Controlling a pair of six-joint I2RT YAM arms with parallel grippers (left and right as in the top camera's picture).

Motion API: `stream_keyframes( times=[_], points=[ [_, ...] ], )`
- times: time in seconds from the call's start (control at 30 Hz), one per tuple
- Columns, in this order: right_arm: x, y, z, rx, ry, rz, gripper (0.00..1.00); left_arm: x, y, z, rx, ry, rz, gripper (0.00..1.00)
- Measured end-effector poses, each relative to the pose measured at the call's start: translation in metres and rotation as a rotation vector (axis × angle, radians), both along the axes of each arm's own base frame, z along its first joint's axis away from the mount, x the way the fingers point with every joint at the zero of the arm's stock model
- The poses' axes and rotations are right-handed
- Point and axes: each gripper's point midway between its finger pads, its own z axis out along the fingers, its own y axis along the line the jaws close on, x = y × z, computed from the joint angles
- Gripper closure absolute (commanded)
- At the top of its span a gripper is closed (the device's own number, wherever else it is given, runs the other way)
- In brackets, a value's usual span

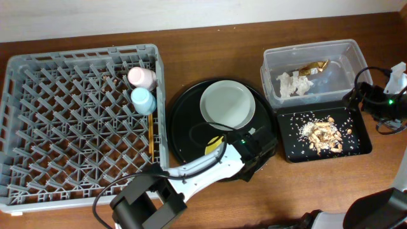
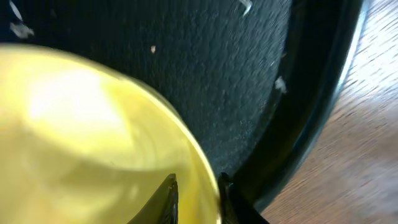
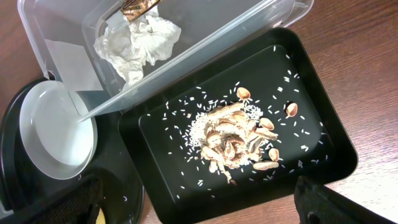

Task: Sort waste into correct bins and load items into the dishwasher rack
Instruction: 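Reach the left gripper to the yellow bowl on the black tray and grasp, then carry the yellow bowl with the left gripper and set it in the rack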

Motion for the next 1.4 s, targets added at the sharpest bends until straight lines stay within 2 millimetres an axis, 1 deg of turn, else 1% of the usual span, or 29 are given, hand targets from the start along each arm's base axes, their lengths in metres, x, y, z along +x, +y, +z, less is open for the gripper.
stream_keyframes(
  times=[0.1,0.17,0.23,0.4,0.57,0.73,0.9,0.97,1.0,1.03,1.2,1.3,1.4],
  points=[
    [0.000,0.000,0.000,0.000,0.000,0.000,0.01,0.004,-0.007,0.013,-0.034,-0.020,0.000,0.78],
    [0.000,0.000,0.000,0.000,0.000,0.001,0.01,0.005,-0.009,0.021,-0.050,-0.029,0.000,0.78],
    [0.000,0.000,0.000,0.000,0.000,0.000,0.01,0.005,-0.008,0.024,-0.051,-0.030,0.000,0.78],
    [0.000,0.000,0.000,0.000,0.000,0.000,0.01,0.003,-0.005,0.023,-0.039,-0.023,0.000,0.78],
    [0.000,0.000,0.000,0.000,0.000,0.001,0.01,0.002,-0.009,0.023,-0.051,-0.029,-0.008,0.78],
    [0.000,0.000,0.000,0.000,0.000,0.001,0.01,-0.003,-0.003,0.012,-0.034,-0.020,-0.010,0.78],
    [0.000,0.000,0.000,0.000,0.000,0.000,0.01,-0.003,-0.003,0.011,-0.035,-0.020,-0.010,0.79],
    [0.000,0.000,0.000,0.000,0.000,0.000,0.01,-0.003,-0.002,0.010,-0.034,-0.020,-0.010,0.80],
    [0.000,0.000,0.000,0.000,0.000,0.000,0.01,-0.003,-0.002,0.010,-0.035,-0.020,-0.010,0.83],
    [0.000,0.000,0.000,0.000,0.000,0.000,0.01,-0.003,-0.003,0.010,-0.036,-0.021,-0.010,0.84],
    [0.000,0.000,0.000,0.000,0.000,0.001,0.01,-0.003,-0.002,0.009,-0.037,-0.021,-0.009,0.83],
    [0.000,0.000,0.000,0.000,0.000,0.000,0.01,-0.005,0.001,0.005,-0.026,-0.015,-0.009,0.83],
    [0.000,0.000,0.000,-0.001,0.000,0.001,0.01,-0.006,0.004,0.002,-0.020,-0.011,-0.009,0.85]
  ],
)
